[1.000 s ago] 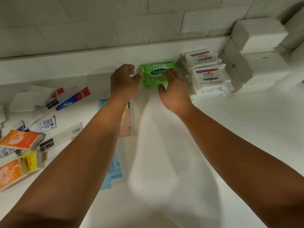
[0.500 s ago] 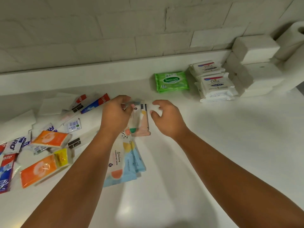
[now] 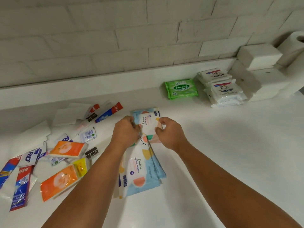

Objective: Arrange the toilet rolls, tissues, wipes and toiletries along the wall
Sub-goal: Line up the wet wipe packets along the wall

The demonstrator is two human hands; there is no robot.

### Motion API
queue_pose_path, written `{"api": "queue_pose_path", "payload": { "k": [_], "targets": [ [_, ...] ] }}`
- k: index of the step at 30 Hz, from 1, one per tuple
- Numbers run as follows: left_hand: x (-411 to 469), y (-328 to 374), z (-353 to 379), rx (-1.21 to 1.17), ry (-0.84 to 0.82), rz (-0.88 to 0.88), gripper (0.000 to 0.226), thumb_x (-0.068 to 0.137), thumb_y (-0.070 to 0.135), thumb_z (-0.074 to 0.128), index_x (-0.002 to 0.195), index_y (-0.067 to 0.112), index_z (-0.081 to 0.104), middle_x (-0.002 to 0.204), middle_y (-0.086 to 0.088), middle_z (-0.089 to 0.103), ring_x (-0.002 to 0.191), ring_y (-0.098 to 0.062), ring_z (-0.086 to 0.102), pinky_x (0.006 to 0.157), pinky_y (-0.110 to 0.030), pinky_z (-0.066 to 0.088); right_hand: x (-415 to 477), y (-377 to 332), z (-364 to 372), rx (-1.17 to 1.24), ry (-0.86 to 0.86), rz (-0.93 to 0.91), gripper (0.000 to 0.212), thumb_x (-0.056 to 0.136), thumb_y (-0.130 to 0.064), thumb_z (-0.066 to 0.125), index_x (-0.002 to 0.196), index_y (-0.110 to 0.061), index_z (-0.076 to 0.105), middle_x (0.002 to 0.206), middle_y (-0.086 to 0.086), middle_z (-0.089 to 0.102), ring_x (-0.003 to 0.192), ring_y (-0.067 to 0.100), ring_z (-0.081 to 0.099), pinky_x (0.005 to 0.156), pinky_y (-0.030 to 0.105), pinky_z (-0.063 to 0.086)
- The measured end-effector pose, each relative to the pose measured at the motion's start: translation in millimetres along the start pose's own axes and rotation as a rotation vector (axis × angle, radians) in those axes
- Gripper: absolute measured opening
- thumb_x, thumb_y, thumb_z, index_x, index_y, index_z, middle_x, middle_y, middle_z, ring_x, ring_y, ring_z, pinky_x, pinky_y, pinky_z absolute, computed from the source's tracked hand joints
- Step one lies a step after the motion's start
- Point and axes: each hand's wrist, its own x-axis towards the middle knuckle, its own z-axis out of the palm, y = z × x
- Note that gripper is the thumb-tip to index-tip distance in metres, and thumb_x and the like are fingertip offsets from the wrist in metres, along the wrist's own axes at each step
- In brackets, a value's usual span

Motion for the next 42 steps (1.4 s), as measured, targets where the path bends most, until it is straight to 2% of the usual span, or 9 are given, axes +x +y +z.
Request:
{"api": "queue_pose_path", "payload": {
  "k": [7,12,16,21,26,31,34,37,42],
  "targets": [
    [19,1,2,-0.236,-0.091,-0.094,0.026,0.086,0.025,0.075,0.108,0.014,0.065,0.102,-0.005,0.073,0.092,-0.026,0.071,0.083,-0.048,0.060,18,-5,5,0.345,0.024,0.222,0.025,0.088,-0.014,0.064,0.112,-0.013,0.064,0.098,-0.004,0.062,0.096,0.017,0.060,0.077,0.023,0.046],
    [25,10,-7,-0.355,-0.061,0.006,0.032,0.086,0.016,0.074,0.115,0.019,0.062,0.109,0.003,0.071,0.097,-0.019,0.068,0.081,-0.041,0.059,34,-14,2,0.622,0.018,0.326,0.039,0.082,-0.016,0.069,0.119,-0.011,0.058,0.104,0.008,0.068,0.095,0.028,0.068,0.086,0.043,0.057],
    [32,22,-17,-0.302,-0.113,0.174,0.031,0.091,0.015,0.069,0.121,0.021,0.063,0.109,0.007,0.070,0.098,-0.013,0.067,0.081,-0.032,0.056,44,-18,-10,0.808,-0.054,0.341,0.019,0.090,-0.017,0.067,0.108,-0.013,0.061,0.105,0.013,0.071,0.080,0.024,0.070,0.065,0.035,0.059],
    [48,29,-27,-0.282,-0.132,0.267,0.039,0.089,0.020,0.073,0.127,0.025,0.062,0.112,0.009,0.068,0.099,-0.010,0.067,0.080,-0.025,0.058,55,-13,-23,0.943,-0.131,0.292,0.023,0.091,-0.015,0.067,0.113,-0.013,0.066,0.108,0.009,0.074,0.092,0.025,0.072,0.069,0.040,0.060],
    [57,25,-23,-0.449,0.065,0.076,0.054,0.085,0.035,0.078,0.132,0.020,0.057,0.121,0.011,0.062,0.105,-0.011,0.062,0.082,-0.027,0.056,68,-11,-20,1.154,-0.150,0.280,0.028,0.093,-0.013,0.065,0.120,-0.012,0.063,0.117,0.014,0.070,0.106,0.034,0.068,0.085,0.054,0.057],
    [65,14,-10,-0.651,-0.123,-0.105,0.017,0.093,0.030,0.068,0.098,0.014,0.073,0.093,-0.008,0.076,0.088,-0.020,0.071,0.089,-0.046,0.059,83,-14,-9,1.338,-0.128,0.309,0.029,0.095,-0.006,0.058,0.123,-0.012,0.061,0.117,0.015,0.070,0.101,0.033,0.069,0.080,0.047,0.058],
    [79,8,-6,-0.619,-0.067,-0.158,0.004,0.090,0.017,0.070,0.090,0.014,0.073,0.087,-0.010,0.076,0.089,-0.027,0.073,0.088,-0.048,0.060,94,-18,-7,1.200,0.028,0.337,0.027,0.091,-0.001,0.062,0.117,-0.006,0.058,0.110,0.016,0.070,0.092,0.031,0.072,0.069,0.040,0.061],
    [92,4,-7,-0.617,-0.013,-0.228,0.005,0.089,0.006,0.070,0.090,0.011,0.071,0.083,-0.010,0.074,0.078,-0.023,0.072,0.082,-0.041,0.062,104,-16,-5,0.725,0.237,0.285,0.030,0.086,-0.005,0.068,0.113,-0.010,0.057,0.100,0.007,0.069,0.084,0.028,0.071,0.073,0.044,0.061],
    [112,4,-6,-0.489,0.047,-0.210,0.010,0.081,0.002,0.073,0.078,0.012,0.071,0.074,-0.011,0.073,0.070,-0.025,0.071,0.076,-0.045,0.063,103,-14,-9,0.118,0.166,0.095,0.031,0.088,-0.008,0.061,0.117,-0.015,0.065,0.106,-0.003,0.067,0.084,0.017,0.061,0.068,0.024,0.053]
  ]
}}
